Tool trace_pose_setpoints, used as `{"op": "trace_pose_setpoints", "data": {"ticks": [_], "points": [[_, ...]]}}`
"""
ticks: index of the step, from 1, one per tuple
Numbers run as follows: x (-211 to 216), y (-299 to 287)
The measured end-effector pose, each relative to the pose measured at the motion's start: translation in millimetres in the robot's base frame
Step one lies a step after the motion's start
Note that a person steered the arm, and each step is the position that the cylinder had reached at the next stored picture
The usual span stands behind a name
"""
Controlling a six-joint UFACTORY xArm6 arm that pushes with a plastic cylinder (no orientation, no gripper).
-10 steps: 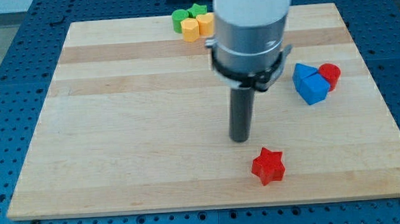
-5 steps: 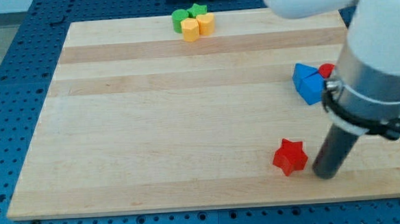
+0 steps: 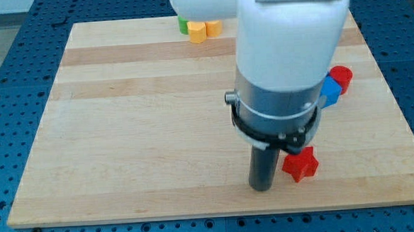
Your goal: Push the red star to the blue cube
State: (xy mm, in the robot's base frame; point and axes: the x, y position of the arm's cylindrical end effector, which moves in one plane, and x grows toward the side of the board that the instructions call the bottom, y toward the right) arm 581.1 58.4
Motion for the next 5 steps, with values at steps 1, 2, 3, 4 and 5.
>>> {"op": "trace_pose_setpoints", "data": {"ticks": [1, 2, 3, 4, 5], "points": [[-22.9, 21.4], [-33.5, 46.0], [-25.7, 4.4], [-6.4, -13.6], [2.6, 15.9]]}}
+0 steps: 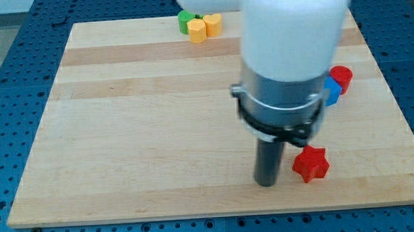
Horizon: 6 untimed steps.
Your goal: Push the red star to the blue cube
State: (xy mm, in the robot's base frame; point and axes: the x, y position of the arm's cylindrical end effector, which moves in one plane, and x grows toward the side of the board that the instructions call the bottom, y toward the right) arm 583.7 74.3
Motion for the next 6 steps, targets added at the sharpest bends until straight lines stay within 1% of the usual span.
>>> {"op": "trace_pose_setpoints", "data": {"ticks": [1, 2, 3, 4, 5, 6], "points": [[-2.0, 44.8], [-16.3, 84.5], [-25.1, 111.8], [-22.7, 115.2], [0.7, 119.5], [0.4, 131.1]]}}
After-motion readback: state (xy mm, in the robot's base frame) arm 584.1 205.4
